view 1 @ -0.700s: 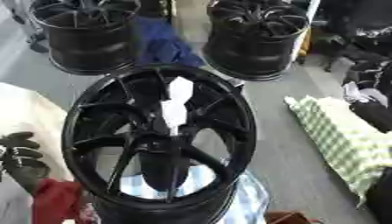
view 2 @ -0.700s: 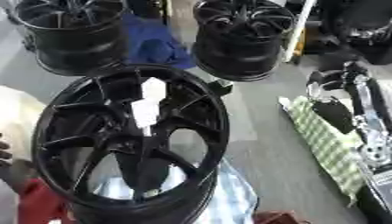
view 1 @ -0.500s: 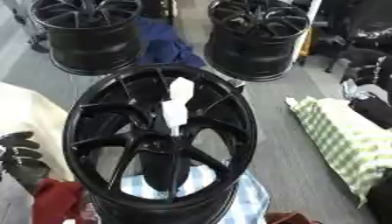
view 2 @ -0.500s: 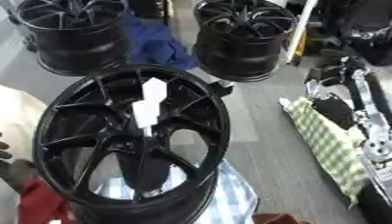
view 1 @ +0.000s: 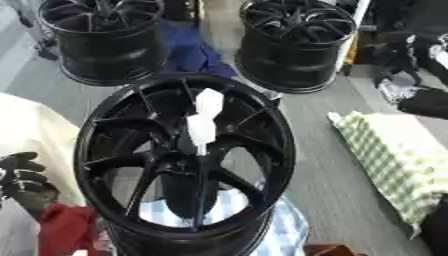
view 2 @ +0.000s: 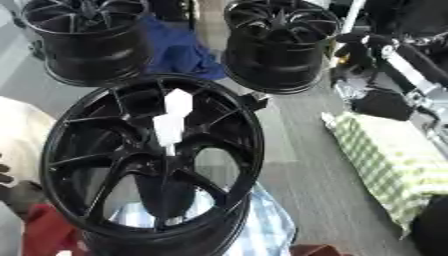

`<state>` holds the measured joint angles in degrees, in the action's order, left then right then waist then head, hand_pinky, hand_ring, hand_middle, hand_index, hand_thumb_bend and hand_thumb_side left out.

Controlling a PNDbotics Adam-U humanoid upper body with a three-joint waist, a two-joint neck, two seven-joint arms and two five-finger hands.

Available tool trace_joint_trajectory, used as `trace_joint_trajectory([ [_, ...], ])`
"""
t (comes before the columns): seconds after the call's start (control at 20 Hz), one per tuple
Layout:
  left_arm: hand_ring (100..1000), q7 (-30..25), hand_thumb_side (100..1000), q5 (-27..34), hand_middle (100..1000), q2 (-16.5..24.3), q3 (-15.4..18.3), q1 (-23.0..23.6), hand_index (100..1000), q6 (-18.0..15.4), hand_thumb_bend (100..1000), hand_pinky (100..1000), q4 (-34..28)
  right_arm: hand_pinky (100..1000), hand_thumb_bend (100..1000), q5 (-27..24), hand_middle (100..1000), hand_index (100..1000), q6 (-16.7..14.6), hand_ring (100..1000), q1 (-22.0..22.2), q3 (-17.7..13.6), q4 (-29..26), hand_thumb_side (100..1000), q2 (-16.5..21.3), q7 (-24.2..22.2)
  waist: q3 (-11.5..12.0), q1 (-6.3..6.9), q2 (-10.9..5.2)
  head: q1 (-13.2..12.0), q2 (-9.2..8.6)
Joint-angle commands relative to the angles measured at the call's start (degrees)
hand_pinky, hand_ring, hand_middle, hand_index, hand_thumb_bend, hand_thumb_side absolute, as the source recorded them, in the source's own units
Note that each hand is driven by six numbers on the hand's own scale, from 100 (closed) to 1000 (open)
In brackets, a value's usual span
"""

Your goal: Pull the pin out of the wheel hub.

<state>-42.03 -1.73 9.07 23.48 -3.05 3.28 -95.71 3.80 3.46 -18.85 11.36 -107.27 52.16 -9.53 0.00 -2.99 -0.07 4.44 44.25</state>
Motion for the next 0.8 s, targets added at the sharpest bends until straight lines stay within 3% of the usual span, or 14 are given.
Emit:
trace_joint_trajectory([
  [0.05,658,-0.24,729,0.35,638,0.77,-0.36,-0.4,826,-0.18,100,633,-1.17,723,166,-1.71,792,943,0.62,765,-5.22,2.68,-1.49,413,3.98,-8.75,0.16,0.12,-0.77,0.57,-0.13],
  [0.2,658,-0.24,728,0.42,638,0.82,-0.36,-0.54,826,-0.37,100,633,-1.2,745,198,-2.1,823,952,0.97,798,-11.01,5.6,-0.43,417,2.92,-16.72,0.58,0.21,-0.6,1.02,-0.13],
  [0.4,659,0.05,725,0.57,637,1.07,-0.17,-0.91,826,-0.68,100,634,-1.26,760,215,-0.41,845,952,0.85,817,-18.87,8.97,3.94,399,-1.35,-24.92,1.4,0.3,-0.24,1.45,-0.13],
  [0.8,659,0.07,724,0.66,637,1.01,-0.25,-1.59,826,-1.04,100,634,-1.22,773,227,8.21,855,955,-2.4,826,-29.89,12.1,17.72,388,-12.44,-31.95,3.89,0.64,0.41,2.97,-0.13],
])
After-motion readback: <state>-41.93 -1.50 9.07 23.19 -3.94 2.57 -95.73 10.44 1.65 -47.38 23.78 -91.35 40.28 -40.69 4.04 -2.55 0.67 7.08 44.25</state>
